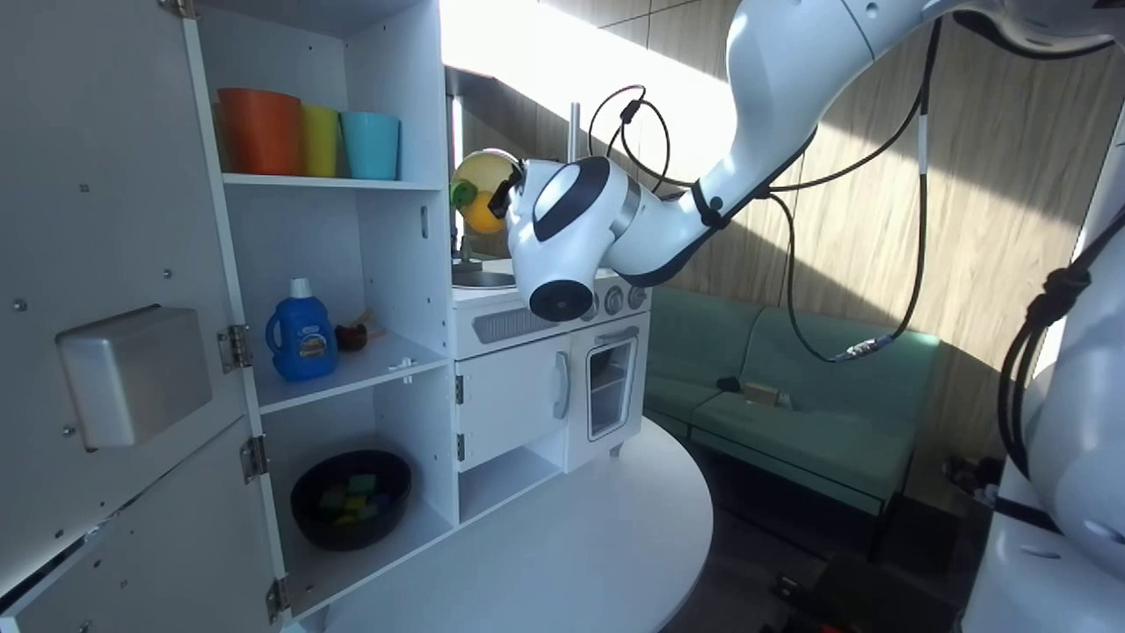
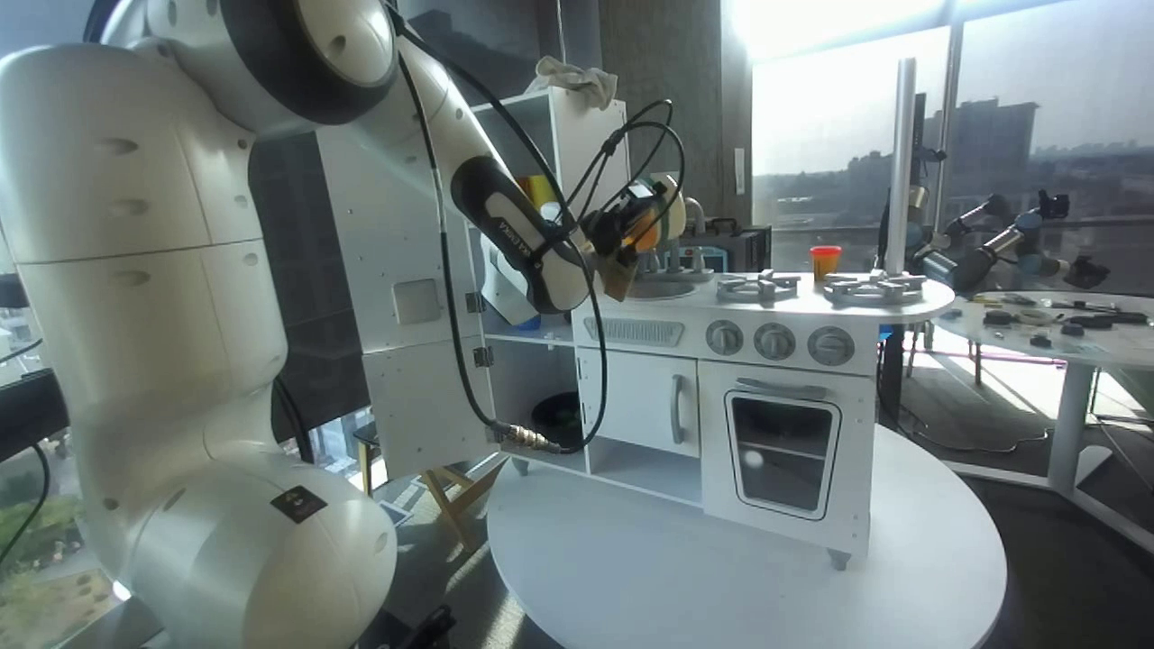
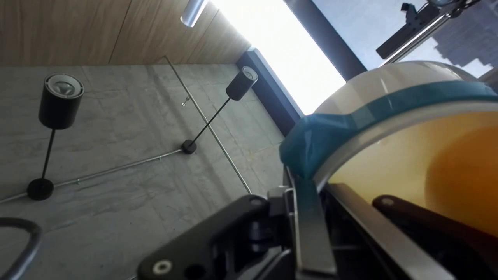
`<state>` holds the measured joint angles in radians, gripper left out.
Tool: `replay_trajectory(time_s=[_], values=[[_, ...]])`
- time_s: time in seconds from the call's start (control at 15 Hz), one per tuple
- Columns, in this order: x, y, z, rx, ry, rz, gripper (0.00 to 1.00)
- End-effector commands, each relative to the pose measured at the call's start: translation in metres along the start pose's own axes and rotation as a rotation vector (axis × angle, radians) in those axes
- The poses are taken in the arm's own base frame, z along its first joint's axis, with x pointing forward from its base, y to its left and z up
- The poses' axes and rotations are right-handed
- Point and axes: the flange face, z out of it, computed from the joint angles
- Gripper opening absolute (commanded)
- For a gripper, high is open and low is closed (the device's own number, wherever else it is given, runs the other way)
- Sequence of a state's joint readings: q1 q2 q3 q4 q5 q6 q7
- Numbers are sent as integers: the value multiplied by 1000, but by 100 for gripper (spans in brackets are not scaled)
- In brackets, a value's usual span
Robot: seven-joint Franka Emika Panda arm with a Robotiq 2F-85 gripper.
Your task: Pick up the white bowl and pour its contents into the sink
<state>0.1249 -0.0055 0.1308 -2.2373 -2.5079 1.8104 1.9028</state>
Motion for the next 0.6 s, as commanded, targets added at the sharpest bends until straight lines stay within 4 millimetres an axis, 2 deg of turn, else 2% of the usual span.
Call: replay_trajectory(time_s=[0.0,0.13,0.2,0.4,0.53], values=[[42,21,-7,-102,85,-15,8],[51,23,-12,-124,103,-40,8],[49,23,-14,-126,102,-54,8],[39,29,-9,-131,86,-81,8],[23,33,0,-144,62,-99,8]])
